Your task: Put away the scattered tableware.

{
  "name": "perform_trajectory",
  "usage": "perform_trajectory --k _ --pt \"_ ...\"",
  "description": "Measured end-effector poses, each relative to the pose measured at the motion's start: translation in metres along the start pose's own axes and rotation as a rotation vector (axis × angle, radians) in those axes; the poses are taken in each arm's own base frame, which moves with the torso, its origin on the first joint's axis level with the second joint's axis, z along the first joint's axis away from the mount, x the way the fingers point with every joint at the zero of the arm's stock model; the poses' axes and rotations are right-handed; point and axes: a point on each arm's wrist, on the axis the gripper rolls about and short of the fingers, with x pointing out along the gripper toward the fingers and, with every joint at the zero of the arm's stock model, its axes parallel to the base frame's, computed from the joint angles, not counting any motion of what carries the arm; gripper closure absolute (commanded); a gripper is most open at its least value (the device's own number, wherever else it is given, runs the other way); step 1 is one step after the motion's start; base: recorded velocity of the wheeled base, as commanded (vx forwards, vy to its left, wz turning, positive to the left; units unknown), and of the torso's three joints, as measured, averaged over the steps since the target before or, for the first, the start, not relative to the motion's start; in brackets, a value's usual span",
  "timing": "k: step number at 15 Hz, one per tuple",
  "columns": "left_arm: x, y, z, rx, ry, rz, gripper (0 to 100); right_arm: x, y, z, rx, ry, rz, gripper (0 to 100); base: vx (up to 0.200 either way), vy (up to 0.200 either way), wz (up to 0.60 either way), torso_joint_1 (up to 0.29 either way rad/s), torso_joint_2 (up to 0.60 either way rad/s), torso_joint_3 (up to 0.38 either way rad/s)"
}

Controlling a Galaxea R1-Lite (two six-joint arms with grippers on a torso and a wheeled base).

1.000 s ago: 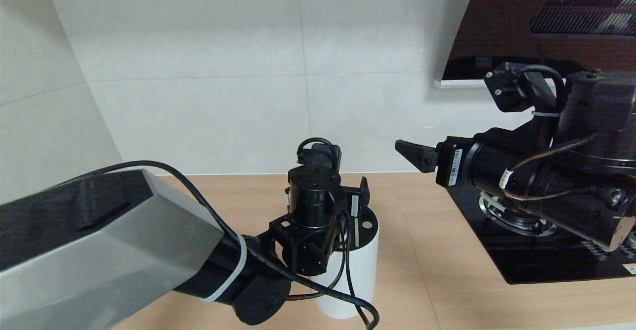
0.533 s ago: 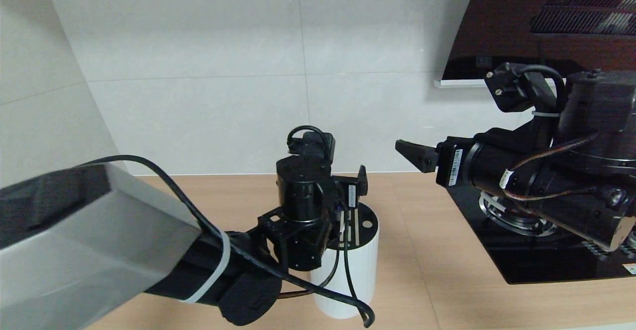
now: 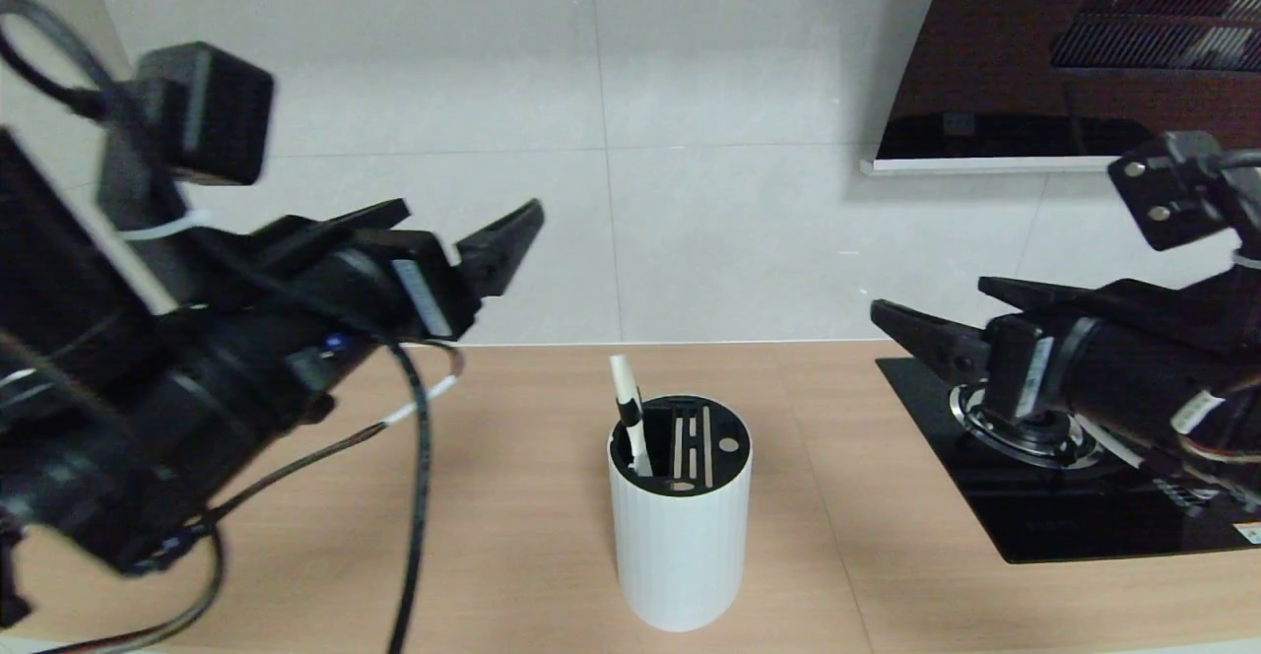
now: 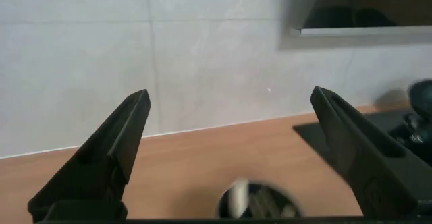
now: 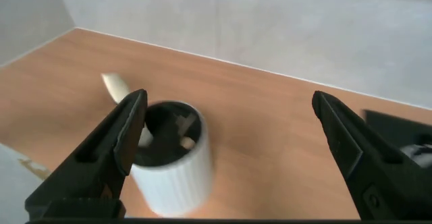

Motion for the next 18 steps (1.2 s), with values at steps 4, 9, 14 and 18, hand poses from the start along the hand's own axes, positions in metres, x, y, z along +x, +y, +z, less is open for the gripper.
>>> perform_trajectory --k 4,9,14,18 --pt "-0.083 0.048 0.011 0.022 0.01 0.081 0 -0.054 -0.034 -0.019 -0.001 -0.023 -0.095 0 0.0 0.0 0.0 0.0 0.0 0.0" --pt "-0.193 0.076 -0.003 0.046 0.026 0.182 0 -0.136 -0.062 -0.045 0.024 -0.137 -0.236 0 0.0 0.0 0.0 0.0 0.0 0.0" --pt "-0.264 0.074 -0.026 0.057 -0.088 0.313 0 -0.203 -0.066 -0.084 0.025 -0.157 -0.362 0 0.0 0.0 0.0 0.0 0.0 0.0" --pt "-0.28 0.069 -0.03 0.05 -0.184 0.425 0 -0.226 -0.06 -0.115 0.018 -0.207 -0.433 0 0.0 0.0 0.0 0.0 0.0 0.0"
